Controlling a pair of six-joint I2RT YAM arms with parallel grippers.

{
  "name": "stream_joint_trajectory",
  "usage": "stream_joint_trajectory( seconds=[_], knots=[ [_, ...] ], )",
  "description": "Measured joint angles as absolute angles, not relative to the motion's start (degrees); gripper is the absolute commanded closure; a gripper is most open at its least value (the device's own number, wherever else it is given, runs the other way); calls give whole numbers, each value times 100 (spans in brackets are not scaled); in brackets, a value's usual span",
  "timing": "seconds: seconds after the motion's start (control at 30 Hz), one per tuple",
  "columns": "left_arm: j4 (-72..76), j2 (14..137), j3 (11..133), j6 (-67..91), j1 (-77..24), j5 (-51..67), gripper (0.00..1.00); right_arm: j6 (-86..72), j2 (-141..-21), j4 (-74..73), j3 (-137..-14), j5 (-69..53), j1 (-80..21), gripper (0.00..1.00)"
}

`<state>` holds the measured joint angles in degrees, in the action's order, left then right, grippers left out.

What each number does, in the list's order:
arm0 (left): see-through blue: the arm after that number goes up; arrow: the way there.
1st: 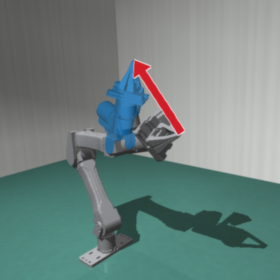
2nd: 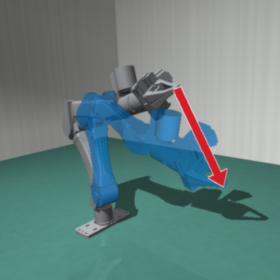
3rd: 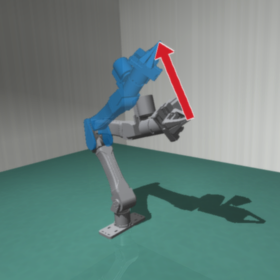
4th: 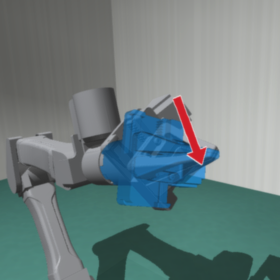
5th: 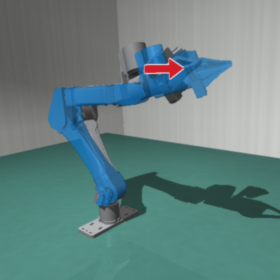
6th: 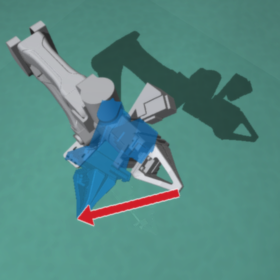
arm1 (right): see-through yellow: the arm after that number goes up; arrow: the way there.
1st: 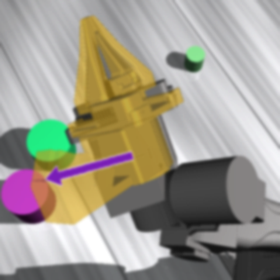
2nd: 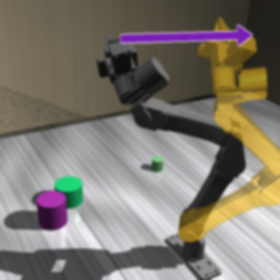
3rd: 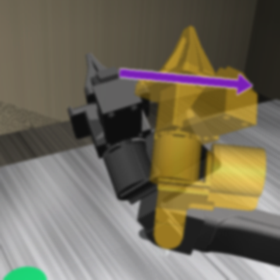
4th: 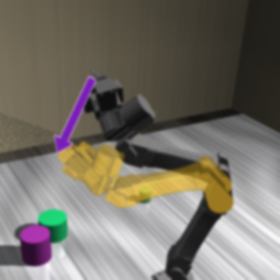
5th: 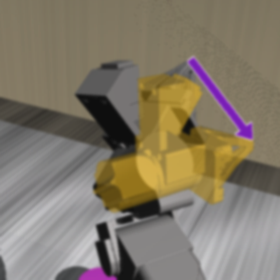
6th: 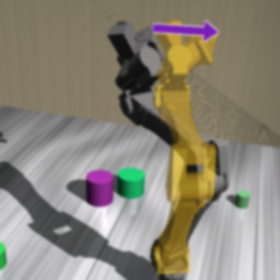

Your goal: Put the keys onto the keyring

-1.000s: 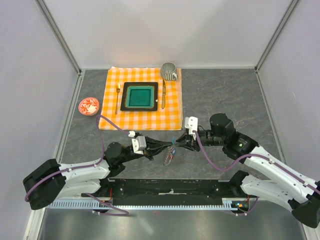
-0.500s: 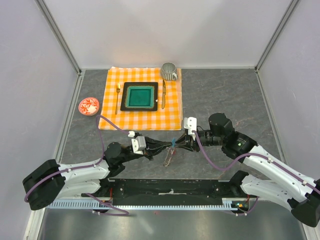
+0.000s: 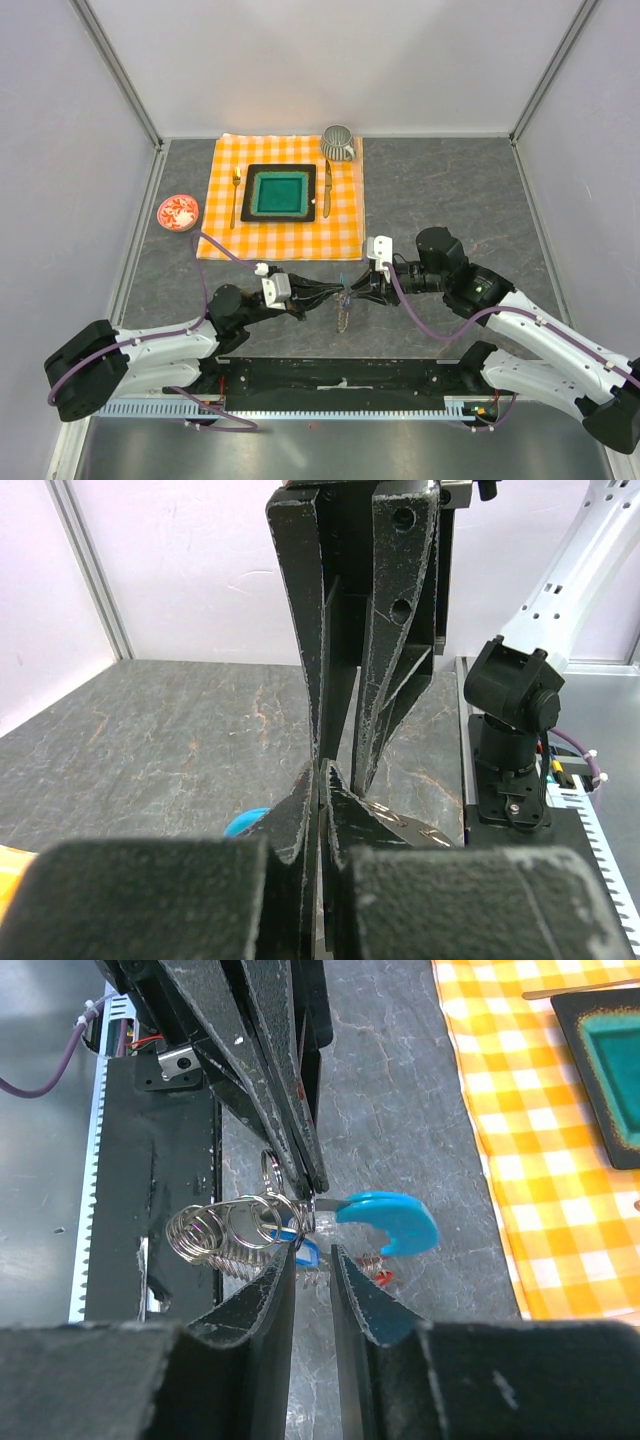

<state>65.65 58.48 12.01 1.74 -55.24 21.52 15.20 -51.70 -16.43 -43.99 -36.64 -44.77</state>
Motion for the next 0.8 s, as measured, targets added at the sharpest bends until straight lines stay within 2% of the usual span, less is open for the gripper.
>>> stream_joint_trajectory(
  seconds=[0.8],
  knots=[
    [6565, 5824, 1201, 104, -5524, 2209, 98, 1479, -5262, -1487, -4473, -3894, -4477, 79]
  ],
)
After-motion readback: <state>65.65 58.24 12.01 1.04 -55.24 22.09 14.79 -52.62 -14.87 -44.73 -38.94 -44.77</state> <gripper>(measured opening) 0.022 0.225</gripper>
